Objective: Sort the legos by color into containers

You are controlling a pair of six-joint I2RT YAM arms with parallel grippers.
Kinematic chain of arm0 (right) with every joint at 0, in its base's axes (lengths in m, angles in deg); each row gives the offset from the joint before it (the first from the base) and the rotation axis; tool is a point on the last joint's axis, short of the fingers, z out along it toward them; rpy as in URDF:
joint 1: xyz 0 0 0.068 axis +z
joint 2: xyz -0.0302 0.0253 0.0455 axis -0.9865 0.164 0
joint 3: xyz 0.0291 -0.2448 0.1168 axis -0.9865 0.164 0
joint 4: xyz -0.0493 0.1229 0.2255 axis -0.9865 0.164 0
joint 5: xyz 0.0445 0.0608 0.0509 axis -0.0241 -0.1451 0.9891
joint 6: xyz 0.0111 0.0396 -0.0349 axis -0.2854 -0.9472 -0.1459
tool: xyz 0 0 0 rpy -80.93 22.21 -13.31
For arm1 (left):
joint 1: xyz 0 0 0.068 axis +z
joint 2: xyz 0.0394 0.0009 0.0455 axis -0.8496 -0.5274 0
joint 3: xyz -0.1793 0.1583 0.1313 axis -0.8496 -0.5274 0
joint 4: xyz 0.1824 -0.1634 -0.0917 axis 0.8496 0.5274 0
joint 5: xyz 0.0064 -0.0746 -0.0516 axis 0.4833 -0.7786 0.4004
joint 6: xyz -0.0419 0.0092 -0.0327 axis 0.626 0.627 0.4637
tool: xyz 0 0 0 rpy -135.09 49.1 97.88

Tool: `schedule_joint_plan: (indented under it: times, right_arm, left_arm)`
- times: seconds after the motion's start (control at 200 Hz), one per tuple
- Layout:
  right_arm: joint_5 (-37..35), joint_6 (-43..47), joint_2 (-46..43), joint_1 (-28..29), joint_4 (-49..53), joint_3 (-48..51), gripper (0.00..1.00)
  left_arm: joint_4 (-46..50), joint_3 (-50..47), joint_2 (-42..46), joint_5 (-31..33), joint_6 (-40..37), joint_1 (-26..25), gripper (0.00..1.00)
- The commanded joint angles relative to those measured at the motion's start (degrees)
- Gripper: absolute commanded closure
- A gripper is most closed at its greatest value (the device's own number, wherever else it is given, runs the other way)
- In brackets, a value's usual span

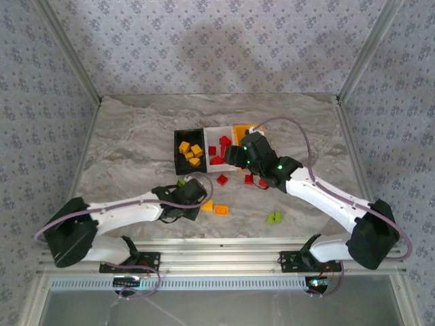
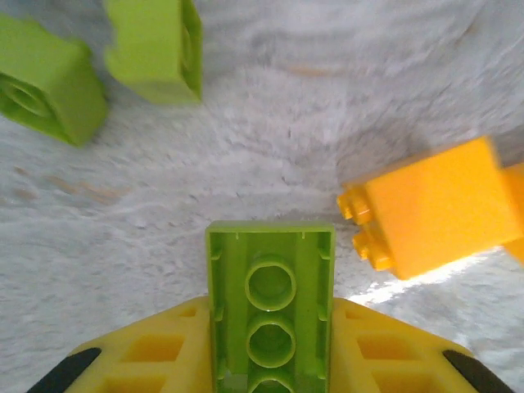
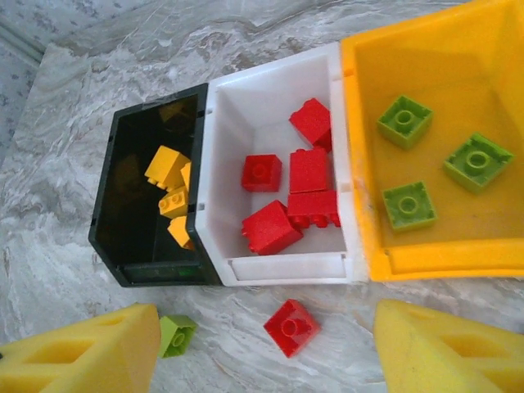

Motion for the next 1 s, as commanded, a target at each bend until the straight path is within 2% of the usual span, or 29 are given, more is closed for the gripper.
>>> schedule_joint_plan:
  times: [0.0,0.13,0.37,0.55,0.71,0.889,0.954,0.994]
  right_arm:
    - [-4.12,-3.17,-4.77,-1.10,2.57,3.05,0.29]
    - [-5.90,-6.19,-9.92,-3.23,5.38,8.41,0.28]
    - [-6.57,-8.86,-17.59,-7.03,9.65,15.55,0.28]
    - [-6.75,-9.57,-21.30,-7.37,12.31,17.63,0.28]
    - [-5.84,-9.70,-22.16,-7.55,12.44,19.05,0.28]
    - [-4.97,-10.01,-22.14,-7.55,11.85,20.30,0.28]
    - [-4.63,-10.21,-22.03,-7.55,11.83,20.70,0.28]
    - [-4.44,-10.30,-21.96,-7.55,11.87,20.81,0.28]
  left_arm:
    - [2.62,5.53,3.87,2.57,-1.48,0.09,0.73]
    - [1.02,13.14,0.06,1.04,-4.06,0.16,0.74]
    - [-5.00,33.03,-17.63,-4.56,-9.20,1.24,0.75]
    - [-3.20,49.97,-33.00,-8.64,-10.57,3.99,0.78]
    - [-0.58,61.87,-43.11,-9.22,-11.04,4.90,0.78]
    - [3.31,73.38,-52.22,-10.00,-9.95,6.09,0.74]
    - [4.43,76.58,-54.51,-9.95,-9.59,6.56,0.68]
    - [5.16,78.33,-55.53,-10.08,-9.14,6.84,0.61]
